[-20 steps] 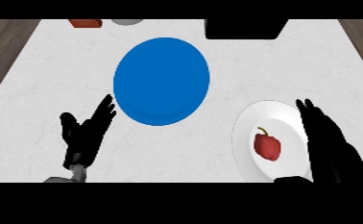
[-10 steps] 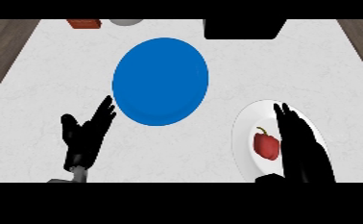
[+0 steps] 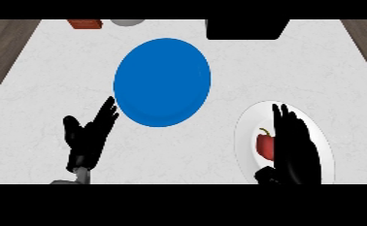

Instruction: Pick the bell pepper from the plate and place it in the plate

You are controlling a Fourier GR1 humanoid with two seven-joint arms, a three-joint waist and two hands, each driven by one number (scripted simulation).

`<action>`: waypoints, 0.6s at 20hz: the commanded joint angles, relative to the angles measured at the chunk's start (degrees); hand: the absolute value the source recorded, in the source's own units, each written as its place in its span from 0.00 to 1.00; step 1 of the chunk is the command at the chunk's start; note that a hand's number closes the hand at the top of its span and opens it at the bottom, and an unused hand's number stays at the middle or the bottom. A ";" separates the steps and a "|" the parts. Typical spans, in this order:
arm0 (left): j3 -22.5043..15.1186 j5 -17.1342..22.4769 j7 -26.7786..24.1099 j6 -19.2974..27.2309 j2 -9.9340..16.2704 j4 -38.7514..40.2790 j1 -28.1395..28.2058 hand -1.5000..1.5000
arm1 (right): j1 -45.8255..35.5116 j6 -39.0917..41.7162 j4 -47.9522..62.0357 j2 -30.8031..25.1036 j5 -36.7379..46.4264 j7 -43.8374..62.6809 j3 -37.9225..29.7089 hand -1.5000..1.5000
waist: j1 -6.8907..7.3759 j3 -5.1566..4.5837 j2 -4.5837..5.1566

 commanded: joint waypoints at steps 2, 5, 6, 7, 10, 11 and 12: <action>2.43 1.29 3.36 -3.17 1.67 -0.47 -0.49 0.50 | -0.07 -1.75 5.63 0.98 -0.07 -4.28 -3.14 0.00 | -0.04 -0.26 0.25; 1.94 -0.50 2.72 -1.53 -1.32 2.81 -2.36 0.50 | 1.24 -2.07 5.92 2.67 1.51 -4.75 -2.06 0.00 | -0.16 -0.26 0.27; -0.04 -2.21 2.36 -0.22 -1.62 -0.80 1.37 0.50 | -3.30 -0.23 10.77 3.40 -0.39 -5.26 -4.75 0.00 | 0.13 -0.25 0.28; 0.30 -2.81 1.29 -0.83 -1.24 0.61 0.72 0.50 | -4.50 2.38 9.59 1.73 -2.32 -6.65 -7.37 0.00 | 0.05 -0.26 0.28; 3.73 -0.91 -1.23 -3.60 -0.45 5.55 -1.17 0.50 | -2.98 -1.23 13.65 2.73 -0.52 -8.65 -7.30 0.00 | -0.08 -0.27 0.33; 3.13 0.13 0.72 -4.05 0.61 -0.76 2.07 0.50 | 1.31 2.47 10.84 0.18 -0.67 -8.63 -4.64 1.00 | 0.00 -0.26 0.25; 2.44 -1.88 2.16 -1.32 -1.39 1.57 -1.50 0.50 | -1.30 4.85 10.59 2.32 0.69 -7.30 -2.42 1.00 | -0.09 -0.27 0.28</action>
